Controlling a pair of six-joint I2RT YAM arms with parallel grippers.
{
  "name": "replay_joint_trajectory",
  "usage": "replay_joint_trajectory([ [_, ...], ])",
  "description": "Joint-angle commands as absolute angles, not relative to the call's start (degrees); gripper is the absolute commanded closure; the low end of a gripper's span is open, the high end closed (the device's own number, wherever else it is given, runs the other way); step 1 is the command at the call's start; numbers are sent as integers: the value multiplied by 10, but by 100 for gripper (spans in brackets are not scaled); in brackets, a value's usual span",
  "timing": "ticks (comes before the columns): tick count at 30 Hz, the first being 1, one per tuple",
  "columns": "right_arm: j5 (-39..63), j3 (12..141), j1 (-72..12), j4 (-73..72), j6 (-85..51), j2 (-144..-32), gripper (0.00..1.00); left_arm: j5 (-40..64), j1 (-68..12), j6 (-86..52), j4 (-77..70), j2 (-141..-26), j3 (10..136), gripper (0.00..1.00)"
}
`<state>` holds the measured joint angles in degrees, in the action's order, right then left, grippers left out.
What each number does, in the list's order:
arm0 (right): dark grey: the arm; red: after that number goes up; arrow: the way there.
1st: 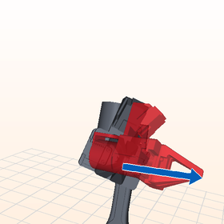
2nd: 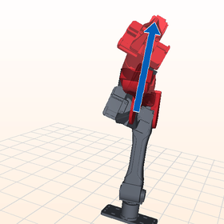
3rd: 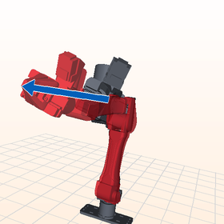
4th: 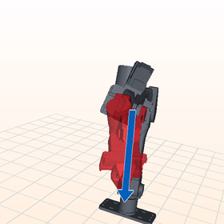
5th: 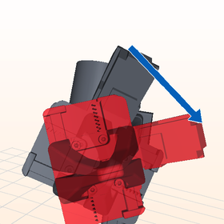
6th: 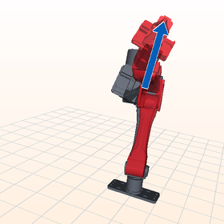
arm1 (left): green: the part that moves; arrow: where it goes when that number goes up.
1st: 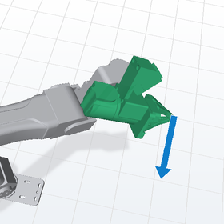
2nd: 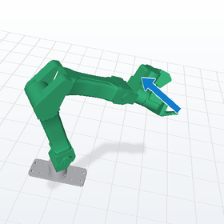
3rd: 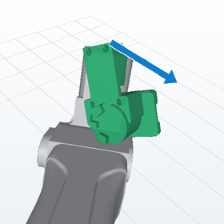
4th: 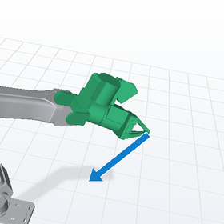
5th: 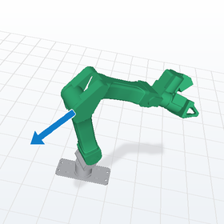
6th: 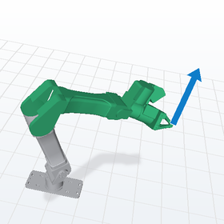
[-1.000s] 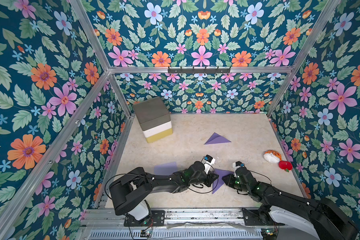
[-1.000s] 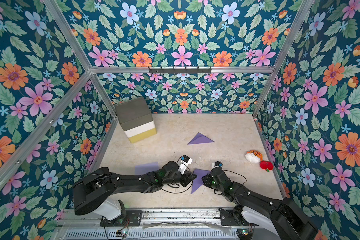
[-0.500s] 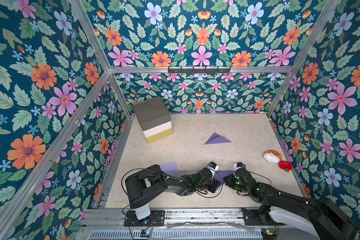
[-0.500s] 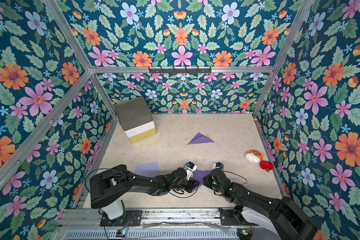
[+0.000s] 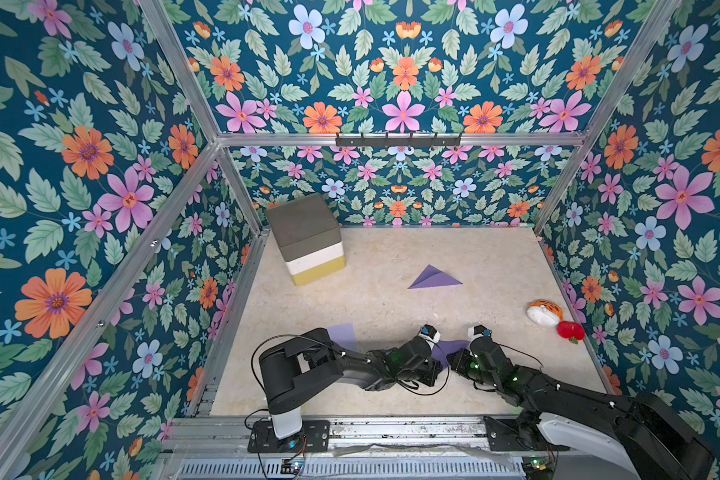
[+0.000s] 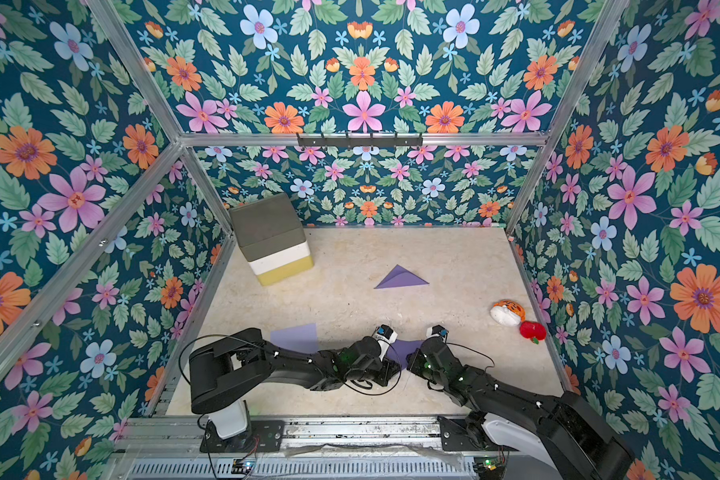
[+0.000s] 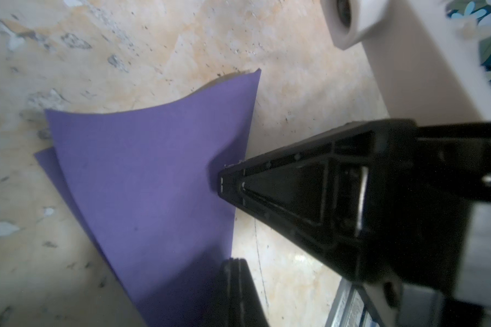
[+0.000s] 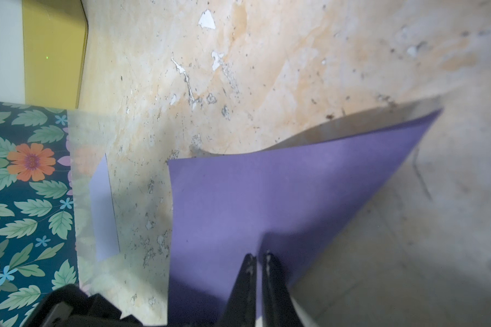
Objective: Fold the square paper diagonally
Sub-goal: Fold the paper at the center of the board.
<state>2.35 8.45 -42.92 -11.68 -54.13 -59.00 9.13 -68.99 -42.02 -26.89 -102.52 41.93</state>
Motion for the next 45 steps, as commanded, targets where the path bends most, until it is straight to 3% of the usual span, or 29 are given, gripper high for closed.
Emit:
replay_joint_trajectory([
  [1,12,84,-430,-120,-543,-589,89,100,-691,-420,-243,-1033,429,100],
  [19,-44,98,-425,-57,-539,-580,89,80,-715,-441,-174,-1039,385,100],
  [33,-68,81,-368,26,-544,-546,91,35,-715,-461,-157,-1036,347,100],
  [39,-45,106,-357,73,-538,-462,89,-23,-712,-457,-100,-1027,346,100],
  [45,52,111,-363,-16,-522,-429,82,-68,-677,-480,-44,-1024,346,100],
])
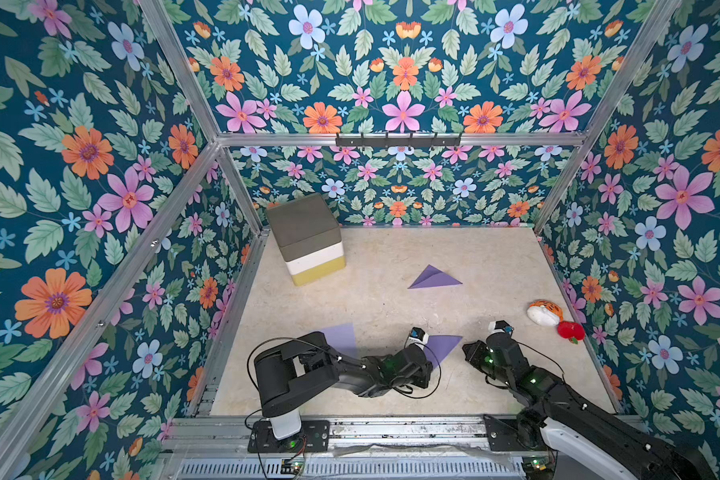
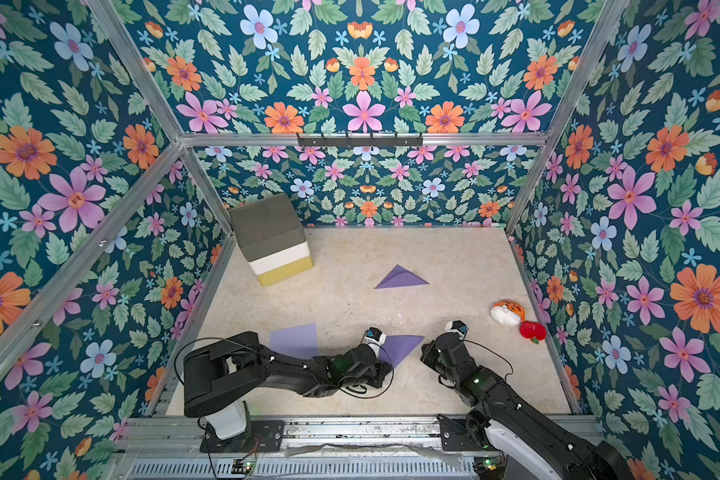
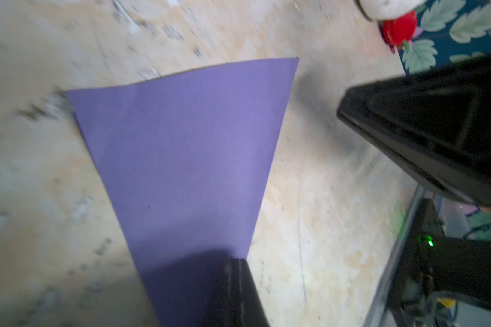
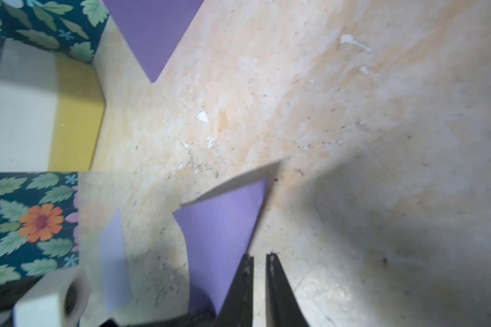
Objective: Fold the square paper diagonally
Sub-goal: Fold the paper at the center of the board.
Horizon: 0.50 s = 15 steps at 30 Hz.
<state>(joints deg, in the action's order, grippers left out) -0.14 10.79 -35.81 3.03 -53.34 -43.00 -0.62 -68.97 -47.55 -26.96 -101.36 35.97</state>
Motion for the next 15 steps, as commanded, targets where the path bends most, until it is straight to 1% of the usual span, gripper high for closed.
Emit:
replay_joint_trajectory([
  [1,58,112,-369,-29,-522,-437,80,-70,-674,-480,-48,-1019,343,100],
  [4,59,122,-384,-58,-523,-472,72,-65,-671,-471,-57,-1006,341,100],
  [8,99,113,-386,-165,-539,-524,71,-57,-671,-465,-54,-1015,350,100],
  [11,123,108,-387,-250,-556,-560,79,-45,-671,-469,-73,-1018,345,100],
  [15,125,116,-395,-289,-560,-603,85,-46,-671,-469,-70,-1023,349,100],
])
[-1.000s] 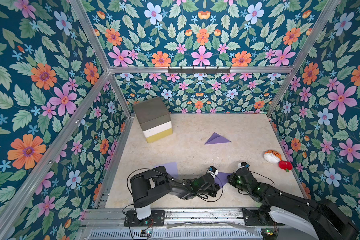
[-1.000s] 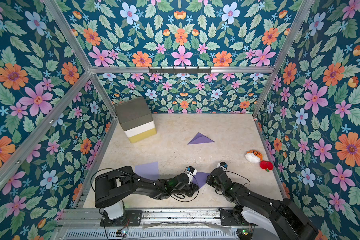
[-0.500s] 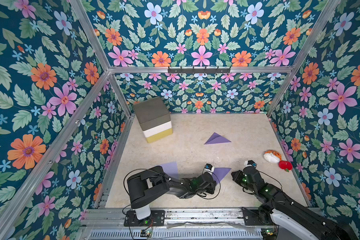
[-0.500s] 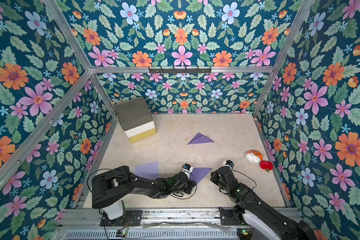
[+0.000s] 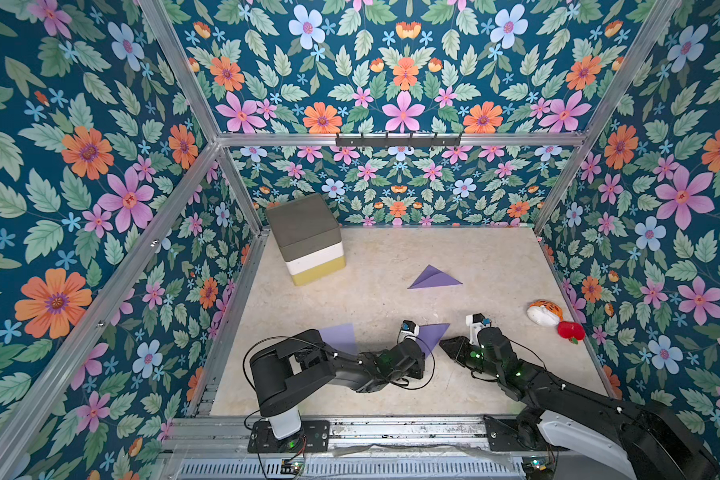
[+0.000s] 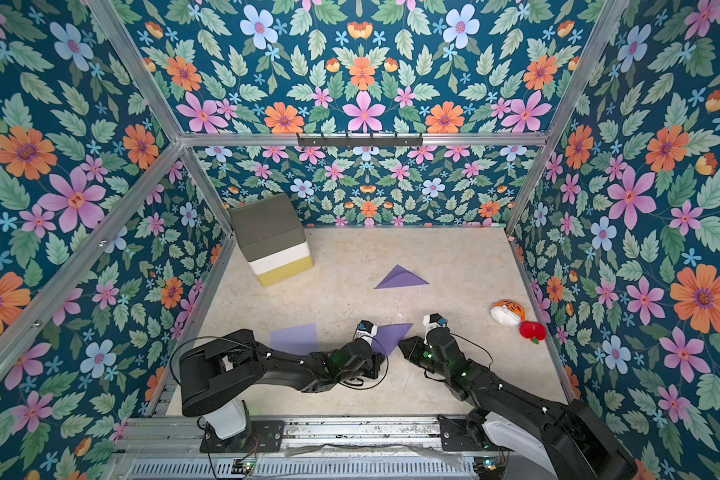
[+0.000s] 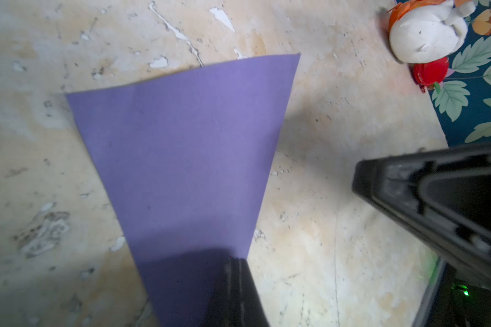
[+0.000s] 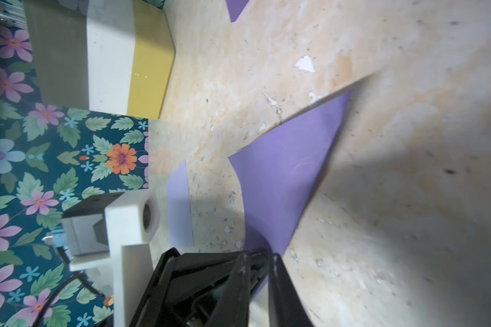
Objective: Fold the square paper diagonally
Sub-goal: Fold the paper at the center of the board.
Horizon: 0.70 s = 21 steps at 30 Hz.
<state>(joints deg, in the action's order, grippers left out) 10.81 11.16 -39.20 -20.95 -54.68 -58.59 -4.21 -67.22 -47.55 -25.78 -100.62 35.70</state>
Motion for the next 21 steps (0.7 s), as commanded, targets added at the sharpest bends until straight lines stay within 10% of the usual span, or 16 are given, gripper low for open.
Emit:
replay_joint_trajectory([
  [1,128,115,-395,-305,-563,-618,87,-43,-671,-468,-72,-1021,348,100],
  [21,29,183,-395,-203,-510,-805,98,-39,-671,-468,-76,-1020,342,100],
])
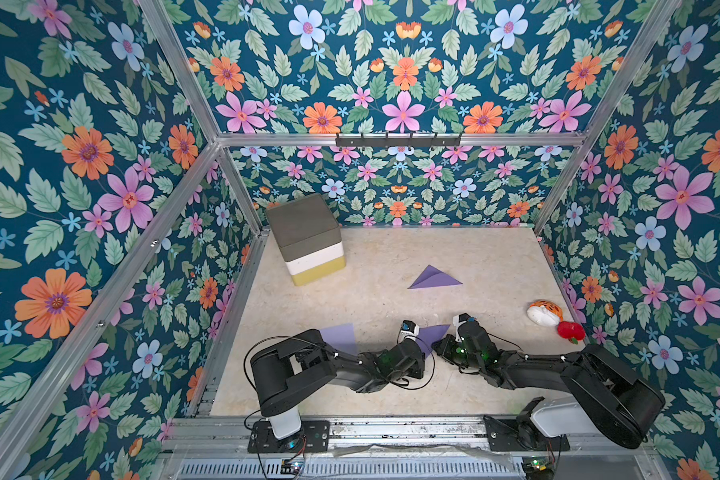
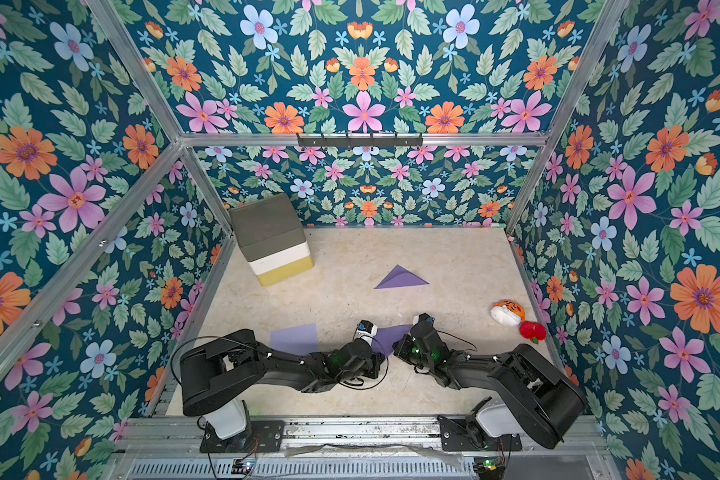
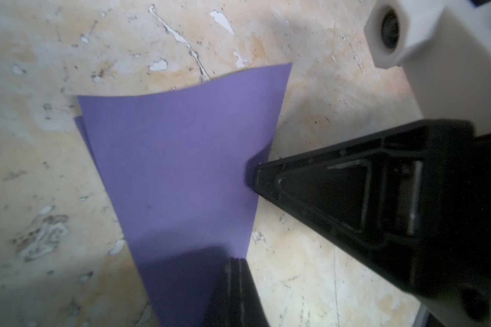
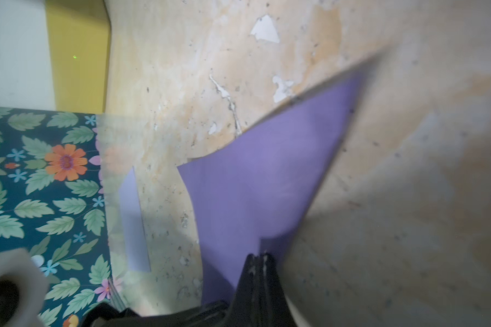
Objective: Fold the square paper diagonally
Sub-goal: Fold the paper at the center of the board, then pick up the paper from the center of the board.
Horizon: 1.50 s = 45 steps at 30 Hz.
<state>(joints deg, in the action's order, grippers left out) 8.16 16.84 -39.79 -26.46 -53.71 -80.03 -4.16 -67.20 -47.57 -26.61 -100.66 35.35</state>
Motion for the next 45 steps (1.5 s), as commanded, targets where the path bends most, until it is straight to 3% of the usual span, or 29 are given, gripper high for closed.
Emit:
replay_joint_trajectory([
  [1,20,189,-389,-184,-501,-806,98,-38,-671,-469,-76,-1020,341,100],
  [19,51,200,-236,-159,-401,-845,97,-33,-671,-462,-82,-1017,334,100],
  [27,107,173,-230,-168,-418,-781,81,-32,-671,-465,-94,-1017,329,100],
  [34,210,119,-230,-289,-456,-759,62,-27,-671,-466,-102,-1019,325,100],
  [45,256,121,-231,-397,-462,-848,63,-22,-671,-464,-105,-1016,327,100],
])
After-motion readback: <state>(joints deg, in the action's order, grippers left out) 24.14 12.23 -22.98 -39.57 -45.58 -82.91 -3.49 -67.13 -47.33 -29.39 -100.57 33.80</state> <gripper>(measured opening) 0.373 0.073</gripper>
